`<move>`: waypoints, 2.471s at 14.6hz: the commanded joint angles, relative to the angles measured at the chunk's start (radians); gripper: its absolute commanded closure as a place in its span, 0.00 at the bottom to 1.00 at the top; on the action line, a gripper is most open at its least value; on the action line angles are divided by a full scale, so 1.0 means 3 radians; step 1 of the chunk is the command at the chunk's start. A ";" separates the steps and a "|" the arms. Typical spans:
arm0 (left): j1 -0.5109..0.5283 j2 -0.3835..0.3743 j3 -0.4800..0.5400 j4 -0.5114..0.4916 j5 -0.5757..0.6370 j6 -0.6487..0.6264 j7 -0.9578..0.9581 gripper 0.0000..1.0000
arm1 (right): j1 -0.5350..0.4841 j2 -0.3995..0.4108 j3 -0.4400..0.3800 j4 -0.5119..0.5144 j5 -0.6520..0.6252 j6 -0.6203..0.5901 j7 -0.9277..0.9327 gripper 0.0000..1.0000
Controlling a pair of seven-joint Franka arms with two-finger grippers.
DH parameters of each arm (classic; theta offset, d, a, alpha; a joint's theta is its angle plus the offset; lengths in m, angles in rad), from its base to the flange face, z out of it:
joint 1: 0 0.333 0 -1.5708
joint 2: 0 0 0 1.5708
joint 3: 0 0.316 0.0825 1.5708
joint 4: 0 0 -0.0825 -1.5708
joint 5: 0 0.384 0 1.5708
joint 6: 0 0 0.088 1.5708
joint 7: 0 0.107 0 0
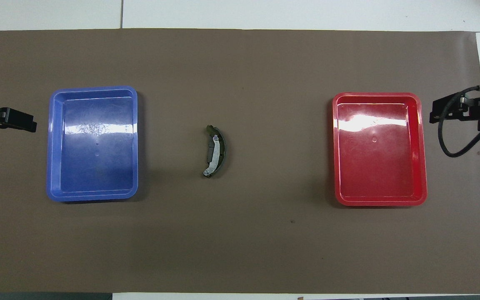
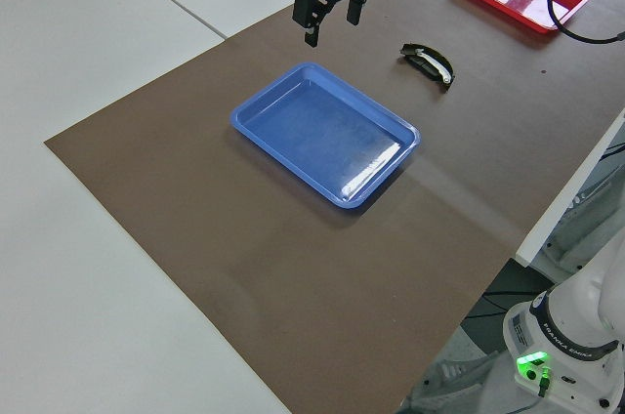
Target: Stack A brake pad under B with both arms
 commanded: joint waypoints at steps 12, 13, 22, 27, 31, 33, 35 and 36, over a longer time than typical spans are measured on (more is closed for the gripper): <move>0.0011 -0.0016 0.0012 -0.0025 -0.0039 0.0069 0.0013 0.01 | -0.0063 -0.0075 0.0081 -0.0046 -0.0047 -0.0075 -0.0037 0.00; 0.0011 -0.0016 0.0012 -0.0025 -0.0039 0.0064 0.0013 0.01 | -0.0037 -0.0075 0.0050 -0.0046 -0.0047 -0.0080 -0.0037 0.00; 0.0001 -0.0022 0.0012 -0.0025 -0.0039 0.0064 0.0013 0.01 | -0.0026 -0.0070 0.0065 0.0061 -0.0068 -0.0197 -0.0184 0.00; -0.0004 -0.0022 0.0007 -0.0030 -0.0039 0.0064 0.0013 0.01 | -0.0026 -0.0050 0.0081 0.0102 -0.0154 -0.0290 -0.0216 0.00; -0.0004 -0.0022 0.0007 -0.0030 -0.0039 0.0064 0.0008 0.01 | -0.0026 -0.0055 0.0076 0.0102 -0.0175 -0.0295 -0.0221 0.00; -0.0009 -0.0022 0.0007 -0.0030 -0.0039 0.0064 0.0008 0.01 | -0.0026 -0.0055 0.0076 0.0102 -0.0190 -0.0289 -0.0221 0.00; -0.0009 -0.0022 0.0007 -0.0030 -0.0039 0.0063 0.0008 0.01 | -0.0026 -0.0075 0.0076 0.0097 -0.0185 -0.0300 -0.0216 0.00; -0.0009 -0.0022 0.0007 -0.0025 -0.0039 0.0058 0.0008 0.01 | -0.0031 -0.0080 0.0076 0.0097 -0.0180 -0.0300 -0.0205 0.00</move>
